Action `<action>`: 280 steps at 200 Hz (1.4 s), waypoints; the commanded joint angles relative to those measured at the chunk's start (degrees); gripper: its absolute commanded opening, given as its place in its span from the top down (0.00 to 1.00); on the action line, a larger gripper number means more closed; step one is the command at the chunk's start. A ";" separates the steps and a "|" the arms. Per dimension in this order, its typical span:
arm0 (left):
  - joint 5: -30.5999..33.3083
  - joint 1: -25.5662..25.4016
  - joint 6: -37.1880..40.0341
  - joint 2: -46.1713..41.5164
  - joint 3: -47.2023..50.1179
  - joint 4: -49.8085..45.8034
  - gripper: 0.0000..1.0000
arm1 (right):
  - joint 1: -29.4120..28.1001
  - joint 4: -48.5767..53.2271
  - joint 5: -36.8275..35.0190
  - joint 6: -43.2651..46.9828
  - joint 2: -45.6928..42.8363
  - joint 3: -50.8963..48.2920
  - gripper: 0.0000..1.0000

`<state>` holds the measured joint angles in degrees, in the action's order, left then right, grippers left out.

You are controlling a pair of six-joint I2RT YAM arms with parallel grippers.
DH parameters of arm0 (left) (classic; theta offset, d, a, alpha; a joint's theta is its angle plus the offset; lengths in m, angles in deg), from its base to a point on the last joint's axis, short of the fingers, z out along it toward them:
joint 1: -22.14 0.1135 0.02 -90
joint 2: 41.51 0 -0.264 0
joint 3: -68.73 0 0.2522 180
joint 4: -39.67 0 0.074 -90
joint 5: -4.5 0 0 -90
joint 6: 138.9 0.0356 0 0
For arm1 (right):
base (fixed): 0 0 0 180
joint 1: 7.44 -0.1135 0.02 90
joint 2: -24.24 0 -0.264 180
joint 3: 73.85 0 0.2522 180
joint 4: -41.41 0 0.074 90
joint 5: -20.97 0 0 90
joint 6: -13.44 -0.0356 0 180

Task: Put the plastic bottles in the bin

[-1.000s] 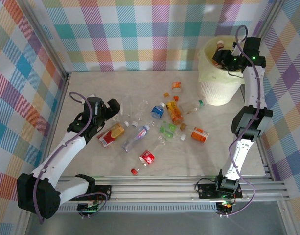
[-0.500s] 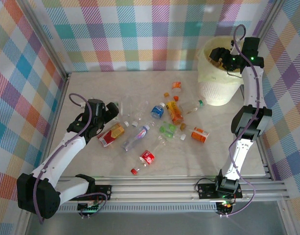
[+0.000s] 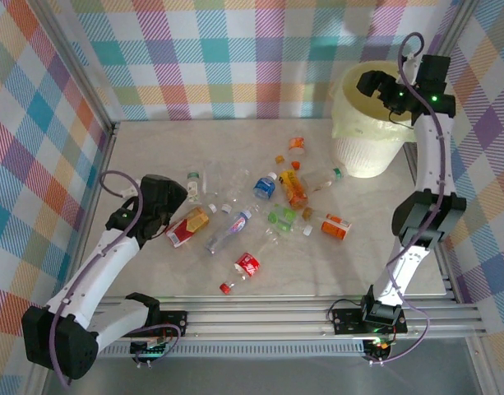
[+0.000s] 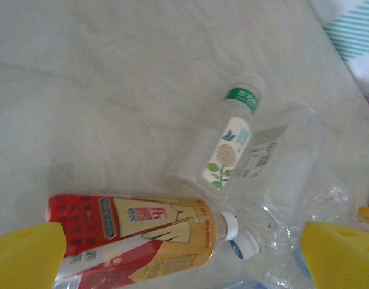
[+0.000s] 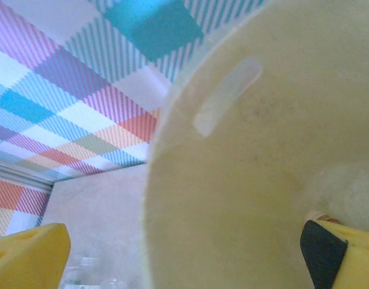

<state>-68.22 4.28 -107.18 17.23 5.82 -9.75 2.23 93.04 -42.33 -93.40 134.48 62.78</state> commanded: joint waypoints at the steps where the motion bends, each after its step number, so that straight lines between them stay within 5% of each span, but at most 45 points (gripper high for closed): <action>1: 0.85 -0.41 -11.50 -1.89 1.45 -7.61 0.00 | -0.42 -6.47 -0.59 1.90 -7.69 -5.80 0.00; 77: -9.34 -0.41 -37.64 -2.39 6.82 -5.12 0.00 | -4.15 -30.54 9.62 -2.42 -36.71 -42.04 0.00; 125: -12.13 -0.41 -54.30 -0.40 15.58 6.87 0.00 | -8.04 -31.57 10.46 -0.90 -47.09 -54.03 0.00; 225: 0.09 -0.40 -58.46 7.70 22.27 23.70 0.01 | -8.36 -22.63 7.21 5.23 -52.14 -53.28 0.00; 280: 5.79 -0.41 -56.00 5.28 24.41 25.22 0.20 | -8.62 -21.39 6.87 5.44 -52.10 -53.90 0.00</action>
<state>-67.39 4.17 -161.71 24.33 27.92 13.42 -5.96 71.36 -35.58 -89.09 82.98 9.01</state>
